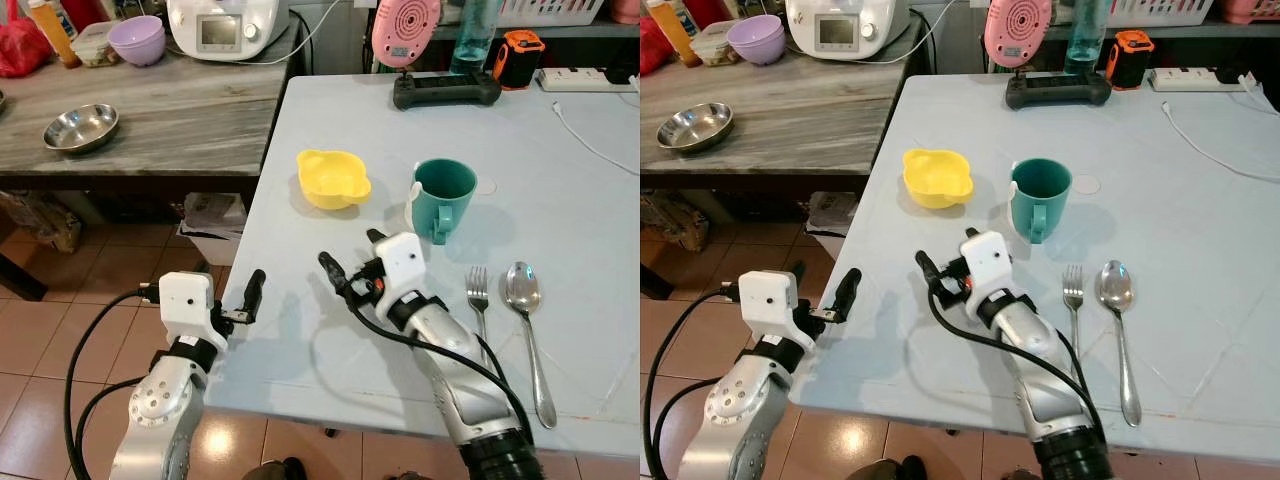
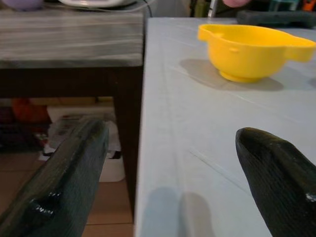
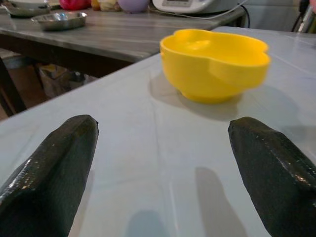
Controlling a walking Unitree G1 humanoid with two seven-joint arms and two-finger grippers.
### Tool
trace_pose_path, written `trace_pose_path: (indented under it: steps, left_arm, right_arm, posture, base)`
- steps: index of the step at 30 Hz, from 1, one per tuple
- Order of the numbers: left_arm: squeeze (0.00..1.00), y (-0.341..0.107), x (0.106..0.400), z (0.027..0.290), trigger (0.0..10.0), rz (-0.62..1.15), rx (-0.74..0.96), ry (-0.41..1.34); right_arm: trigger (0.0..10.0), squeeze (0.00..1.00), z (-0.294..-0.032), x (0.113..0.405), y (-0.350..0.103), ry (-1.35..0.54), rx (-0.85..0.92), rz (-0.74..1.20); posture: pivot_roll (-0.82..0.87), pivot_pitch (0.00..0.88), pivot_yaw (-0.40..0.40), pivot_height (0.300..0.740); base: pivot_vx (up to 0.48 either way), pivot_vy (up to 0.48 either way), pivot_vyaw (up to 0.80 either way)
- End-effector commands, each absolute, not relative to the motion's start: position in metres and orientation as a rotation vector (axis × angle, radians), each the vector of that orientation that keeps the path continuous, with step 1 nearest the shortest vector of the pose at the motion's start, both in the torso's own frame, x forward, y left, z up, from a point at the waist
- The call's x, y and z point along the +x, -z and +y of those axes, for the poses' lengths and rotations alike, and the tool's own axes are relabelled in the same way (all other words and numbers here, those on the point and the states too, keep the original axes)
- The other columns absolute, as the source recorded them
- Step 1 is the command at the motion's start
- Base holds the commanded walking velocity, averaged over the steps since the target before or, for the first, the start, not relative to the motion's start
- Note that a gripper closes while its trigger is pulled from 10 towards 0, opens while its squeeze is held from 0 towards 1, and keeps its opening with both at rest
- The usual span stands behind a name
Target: Setting the table
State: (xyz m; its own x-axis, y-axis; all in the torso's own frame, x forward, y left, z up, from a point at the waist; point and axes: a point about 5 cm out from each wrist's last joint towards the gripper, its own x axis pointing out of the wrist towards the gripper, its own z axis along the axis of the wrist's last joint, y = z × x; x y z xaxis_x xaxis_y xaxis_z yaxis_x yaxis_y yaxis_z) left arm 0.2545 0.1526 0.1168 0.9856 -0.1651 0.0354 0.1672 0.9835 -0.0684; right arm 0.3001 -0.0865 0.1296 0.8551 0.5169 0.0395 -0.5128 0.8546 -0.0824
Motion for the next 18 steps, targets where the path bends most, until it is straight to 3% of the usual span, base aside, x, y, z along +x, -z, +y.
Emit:
trace_pose_path:
  steps: [1,4,12,18]
  left_arm:
    - [0.0,-0.115,0.257,0.16,10.0,-0.023,-0.057,0.143]
    - [0.0,-0.117,0.261,0.16,10.0,-0.028,-0.058,0.146]
    - [0.0,-0.123,0.273,0.157,10.0,-0.054,-0.063,0.157]
    - [0.0,-0.12,0.271,0.155,10.0,-0.052,-0.066,0.157]
  right_arm:
    - [10.0,0.0,-0.088,0.296,-0.133,-0.531,-0.057,-0.061]
    - [10.0,0.0,-0.092,0.295,-0.131,-0.512,-0.063,-0.041]
    - [10.0,0.0,-0.094,0.294,-0.134,-0.505,-0.063,-0.043]
    - [10.0,0.0,-0.079,0.303,-0.144,-0.586,-0.149,-0.091]
  posture:
    - [-0.05,0.119,0.09,0.74]
    - [-0.07,0.108,0.092,0.74]
    - [-0.09,0.105,0.098,0.74]
    - [-0.08,0.104,0.096,0.74]
  base:
    - [0.0,0.0,0.0]
    - [0.0,0.0,0.0]
    - [0.0,0.0,-0.71]
    - [0.0,0.0,0.0]
